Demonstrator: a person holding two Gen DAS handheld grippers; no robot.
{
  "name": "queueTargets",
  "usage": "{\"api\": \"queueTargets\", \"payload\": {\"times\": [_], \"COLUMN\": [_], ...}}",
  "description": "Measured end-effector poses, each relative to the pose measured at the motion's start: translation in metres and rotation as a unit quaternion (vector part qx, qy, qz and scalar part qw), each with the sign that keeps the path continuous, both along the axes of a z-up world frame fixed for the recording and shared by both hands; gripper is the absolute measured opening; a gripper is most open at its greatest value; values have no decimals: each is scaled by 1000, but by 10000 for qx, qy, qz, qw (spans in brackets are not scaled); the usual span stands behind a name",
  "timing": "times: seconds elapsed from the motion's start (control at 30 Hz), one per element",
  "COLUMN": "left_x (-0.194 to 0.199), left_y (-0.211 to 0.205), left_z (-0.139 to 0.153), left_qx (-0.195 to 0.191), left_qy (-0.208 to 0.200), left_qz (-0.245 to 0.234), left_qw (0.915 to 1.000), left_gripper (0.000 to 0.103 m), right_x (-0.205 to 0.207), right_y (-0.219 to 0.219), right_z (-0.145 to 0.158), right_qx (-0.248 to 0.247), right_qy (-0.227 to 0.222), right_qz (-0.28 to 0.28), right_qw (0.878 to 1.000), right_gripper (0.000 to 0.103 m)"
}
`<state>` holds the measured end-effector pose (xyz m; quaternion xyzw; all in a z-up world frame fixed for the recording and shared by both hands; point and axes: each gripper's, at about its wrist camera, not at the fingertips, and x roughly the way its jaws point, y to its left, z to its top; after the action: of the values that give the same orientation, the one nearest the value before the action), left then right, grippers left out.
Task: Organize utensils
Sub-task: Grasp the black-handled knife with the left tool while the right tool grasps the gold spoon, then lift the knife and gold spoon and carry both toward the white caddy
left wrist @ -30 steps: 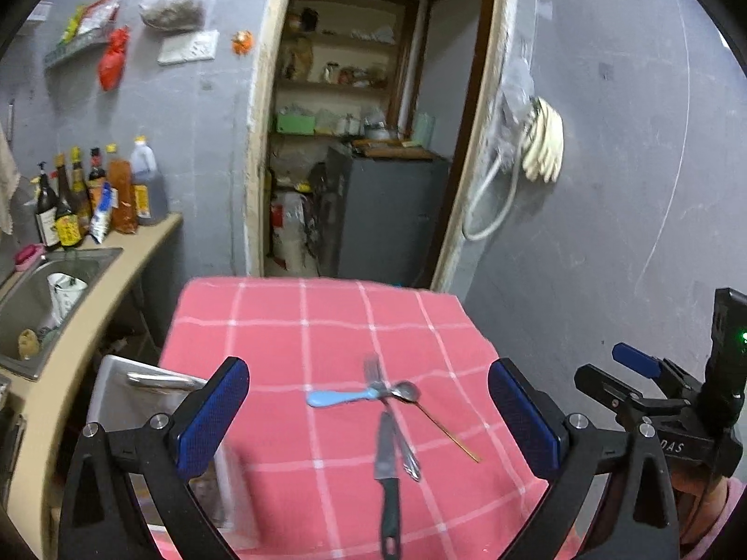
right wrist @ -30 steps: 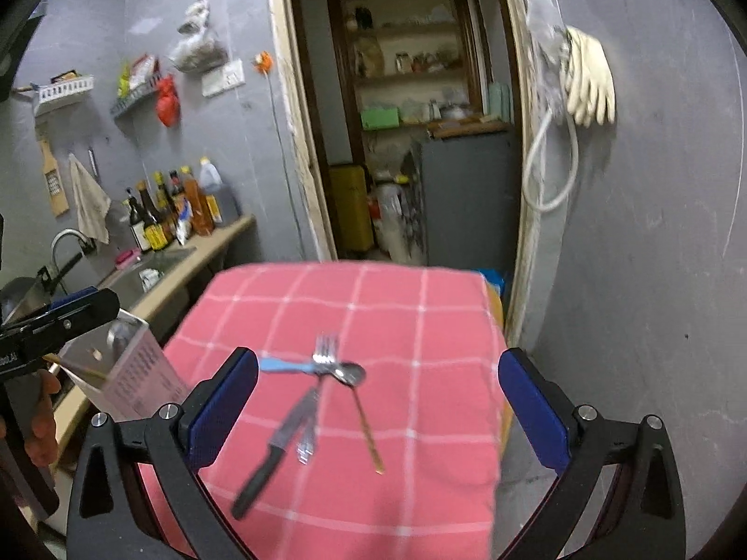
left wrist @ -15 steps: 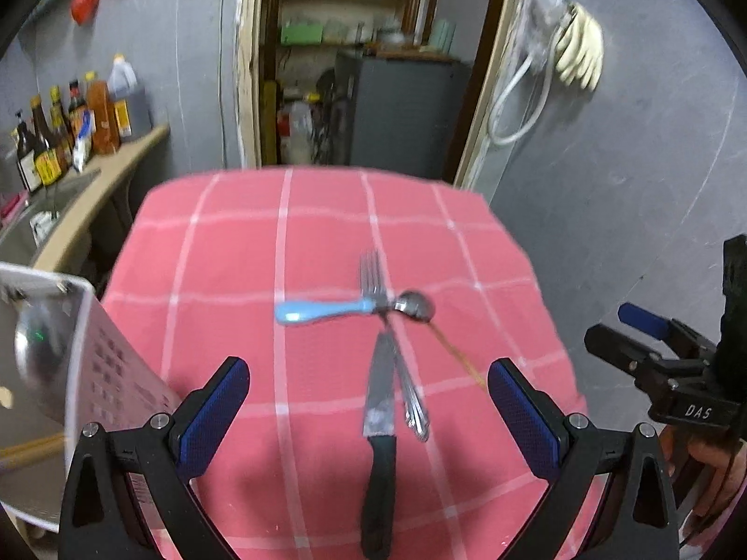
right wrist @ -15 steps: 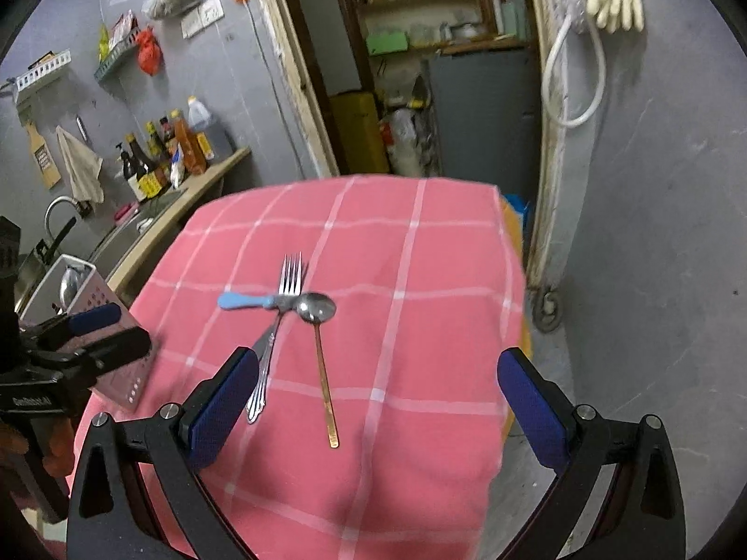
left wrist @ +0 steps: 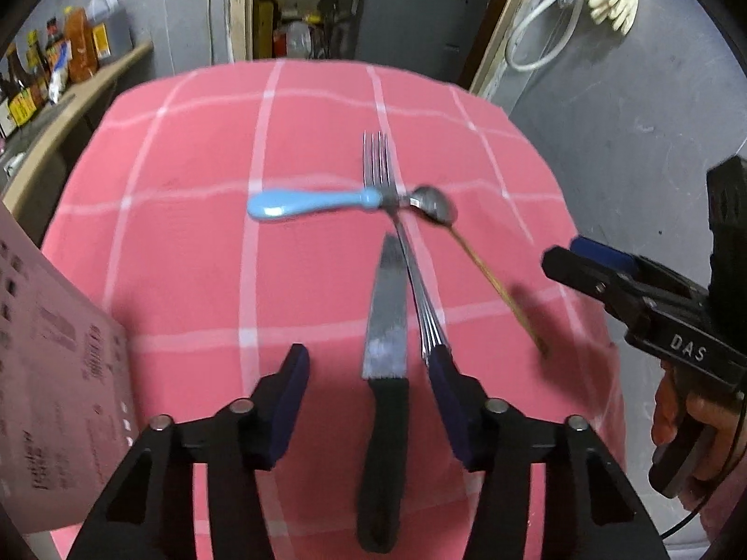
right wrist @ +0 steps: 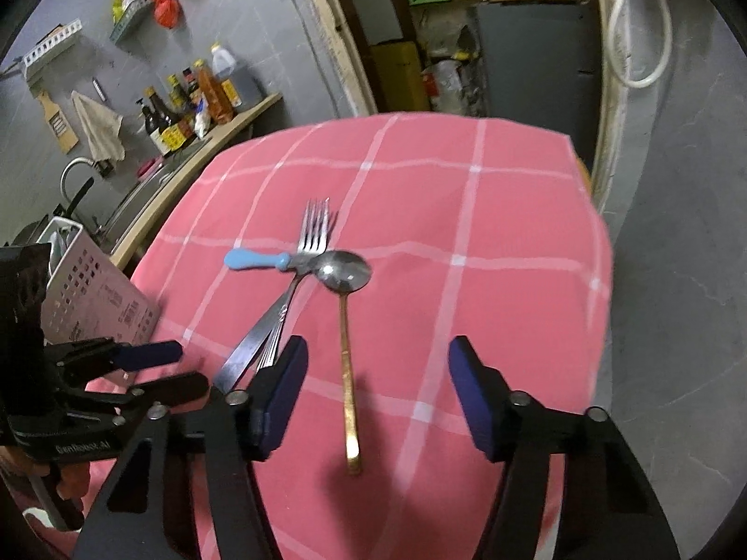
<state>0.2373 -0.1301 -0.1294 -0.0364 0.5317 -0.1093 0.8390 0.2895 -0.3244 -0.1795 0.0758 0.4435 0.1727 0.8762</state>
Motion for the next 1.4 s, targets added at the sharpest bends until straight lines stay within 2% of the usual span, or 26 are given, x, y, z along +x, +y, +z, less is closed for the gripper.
{"api": "queueTargets", "payload": {"times": [0.07, 0.2, 0.4, 0.5, 0.6, 0.7, 0.83, 1.23, 1.37, 1.4], "left_x": [0, -3, -11, -15, -15, -16, -11, 8, 11, 12], "left_y": [-1, -6, -10, -15, -24, -28, -19, -5, 4, 4], "left_z": [-6, -16, -18, -17, -18, -18, -16, -18, -18, -18], "left_qx": [-29, 25, 94, 303, 614, 758, 570, 334, 264, 257], "left_qy": [131, 341, 364, 345, 291, 216, 268, 372, 396, 398], "left_qz": [-12, -40, -64, -126, -248, -252, -64, 458, 610, 630], "left_qw": [9999, 9994, 9993, 9989, 9974, 9966, 9980, 9977, 9970, 9969], "left_gripper": [41, 34, 34, 31, 30, 19, 16, 15, 15, 15], "right_x": [2, 6, 12, 14, 17, 19, 21, 43, 47, 47], "right_y": [5, 14, 19, 21, 24, 29, 32, 47, 58, 63], "right_z": [-5, -14, -22, -25, -27, -27, -29, -28, -27, -26], "right_qx": [2, 29, 53, 11, -28, -89, -208, -406, -748, -969], "right_qy": [65, 180, 307, 346, 379, 415, 488, 565, 594, 583], "right_qz": [92, 205, 220, 222, 227, 242, 251, 259, 303, 319], "right_qw": [9999, 9996, 9993, 9992, 9990, 9988, 9983, 9972, 9950, 9931], "right_gripper": [47, 45, 43, 42, 36, 34, 22, 22, 21, 17]}}
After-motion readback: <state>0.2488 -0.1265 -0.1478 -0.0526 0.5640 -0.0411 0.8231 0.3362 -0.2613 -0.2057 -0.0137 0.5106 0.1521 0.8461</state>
